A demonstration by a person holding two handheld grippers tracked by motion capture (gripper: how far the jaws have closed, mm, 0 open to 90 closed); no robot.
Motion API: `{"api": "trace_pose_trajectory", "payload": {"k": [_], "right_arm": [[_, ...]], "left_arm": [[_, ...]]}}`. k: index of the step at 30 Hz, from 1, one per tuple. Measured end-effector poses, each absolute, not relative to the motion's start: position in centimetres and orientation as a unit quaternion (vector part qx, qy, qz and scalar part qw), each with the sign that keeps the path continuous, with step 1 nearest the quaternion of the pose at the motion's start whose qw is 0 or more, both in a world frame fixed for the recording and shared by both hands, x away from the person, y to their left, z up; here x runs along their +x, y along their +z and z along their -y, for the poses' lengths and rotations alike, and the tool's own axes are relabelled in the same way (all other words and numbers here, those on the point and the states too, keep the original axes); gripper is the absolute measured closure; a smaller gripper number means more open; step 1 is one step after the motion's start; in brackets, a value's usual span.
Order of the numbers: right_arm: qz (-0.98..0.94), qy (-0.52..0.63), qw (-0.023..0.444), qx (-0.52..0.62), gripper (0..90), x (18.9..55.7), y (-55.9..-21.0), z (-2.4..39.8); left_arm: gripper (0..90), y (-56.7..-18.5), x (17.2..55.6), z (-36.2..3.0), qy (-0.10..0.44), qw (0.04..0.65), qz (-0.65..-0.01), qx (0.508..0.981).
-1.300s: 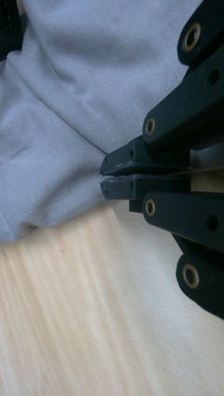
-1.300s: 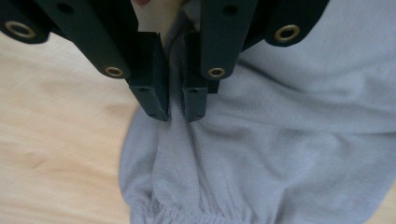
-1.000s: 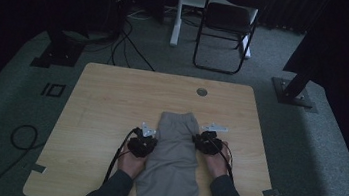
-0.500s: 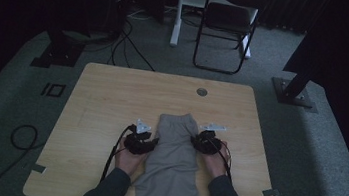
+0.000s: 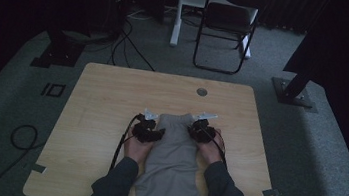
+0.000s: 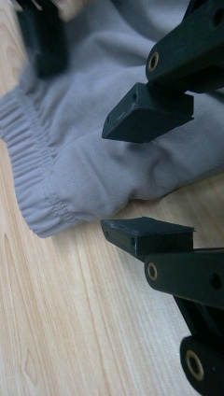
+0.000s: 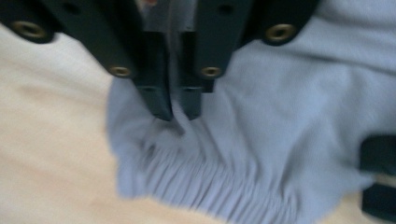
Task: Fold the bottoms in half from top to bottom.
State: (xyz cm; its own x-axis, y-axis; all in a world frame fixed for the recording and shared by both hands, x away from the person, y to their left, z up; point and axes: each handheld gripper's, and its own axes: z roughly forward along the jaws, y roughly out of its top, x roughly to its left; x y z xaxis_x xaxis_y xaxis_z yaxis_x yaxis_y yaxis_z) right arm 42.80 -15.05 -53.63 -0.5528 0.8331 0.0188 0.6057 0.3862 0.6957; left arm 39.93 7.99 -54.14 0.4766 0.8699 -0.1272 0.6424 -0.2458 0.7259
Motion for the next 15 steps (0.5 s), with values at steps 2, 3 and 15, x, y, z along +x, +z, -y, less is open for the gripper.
{"api": "trace_pose_trajectory", "payload": {"k": [2,3,15], "right_arm": [[-0.804,0.346,0.191,0.443,86.1,42.8,-52.9,15.2],[-0.804,0.342,0.200,0.443,80.0,42.8,-52.8,15.1],[-0.791,0.299,0.193,0.497,41.0,44.8,-54.5,15.7]], "left_arm": [[50.7,-54.4,40.2,-7.8,0.152,0.365,-0.490,0.776],[50.9,-54.7,40.4,-7.6,0.151,0.360,-0.493,0.778],[53.1,-54.9,40.7,-7.0,0.169,0.346,-0.481,0.788]]}}
